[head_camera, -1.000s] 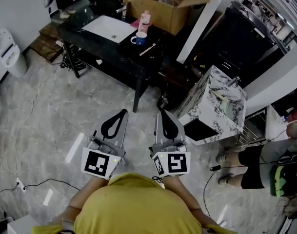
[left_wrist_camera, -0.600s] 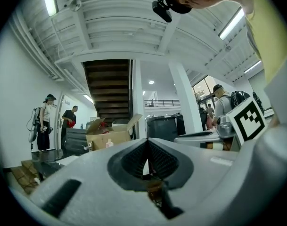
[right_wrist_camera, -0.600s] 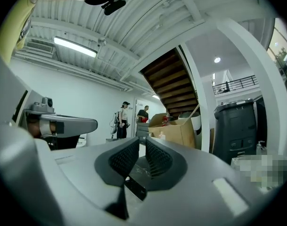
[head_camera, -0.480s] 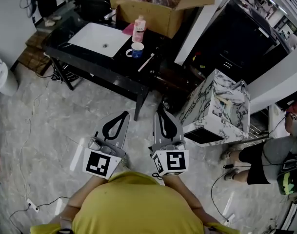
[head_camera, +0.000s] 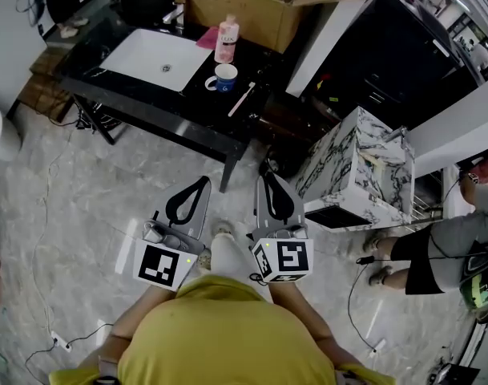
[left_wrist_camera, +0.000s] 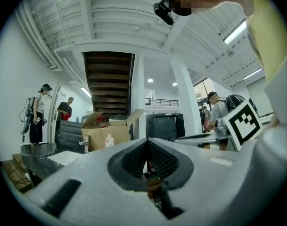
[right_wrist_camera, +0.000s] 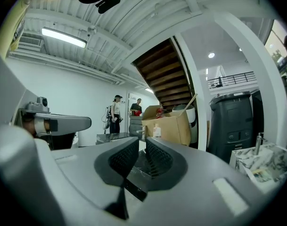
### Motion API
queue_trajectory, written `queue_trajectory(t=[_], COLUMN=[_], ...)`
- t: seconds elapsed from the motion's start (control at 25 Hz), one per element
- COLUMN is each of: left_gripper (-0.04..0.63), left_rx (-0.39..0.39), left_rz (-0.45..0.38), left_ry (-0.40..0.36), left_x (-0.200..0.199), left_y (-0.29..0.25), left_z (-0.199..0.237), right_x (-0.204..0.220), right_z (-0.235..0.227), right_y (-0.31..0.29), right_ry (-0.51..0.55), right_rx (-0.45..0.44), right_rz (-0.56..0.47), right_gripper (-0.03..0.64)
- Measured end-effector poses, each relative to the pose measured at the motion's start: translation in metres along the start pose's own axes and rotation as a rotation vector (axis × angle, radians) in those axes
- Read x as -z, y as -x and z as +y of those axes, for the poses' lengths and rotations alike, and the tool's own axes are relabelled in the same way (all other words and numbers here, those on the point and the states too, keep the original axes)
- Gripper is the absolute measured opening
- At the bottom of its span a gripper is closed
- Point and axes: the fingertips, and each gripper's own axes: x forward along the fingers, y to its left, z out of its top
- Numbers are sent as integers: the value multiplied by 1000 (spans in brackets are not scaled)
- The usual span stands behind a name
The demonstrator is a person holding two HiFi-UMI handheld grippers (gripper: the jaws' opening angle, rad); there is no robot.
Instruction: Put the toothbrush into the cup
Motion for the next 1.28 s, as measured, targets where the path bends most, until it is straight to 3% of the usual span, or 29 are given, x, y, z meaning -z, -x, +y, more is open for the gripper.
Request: queue_trajectory(t=[0.36,0.52,0.72,1.04,1.28], left_gripper=[2,2,2,2,2], left_rx=[3,14,28,45,92], left_rz=[-3,1,23,118,281], left_ry=[6,2,-6,-17,13], left_x=[14,20,32,65,126], left_y=[-47,-83,-143,-233,-283], left_z=[34,55,83,126,140], right_x=[8,13,14,29,54], right_z=[-21,-32,-63,-107,-132], right_y=[-55,-97,-153,-243,-290], right_ry=[-2,15,35,46,53], right_rx=[5,-12,-14,-40,-56], right_rz=[6,10,10,64,112], right_gripper=[57,8,8,8,8])
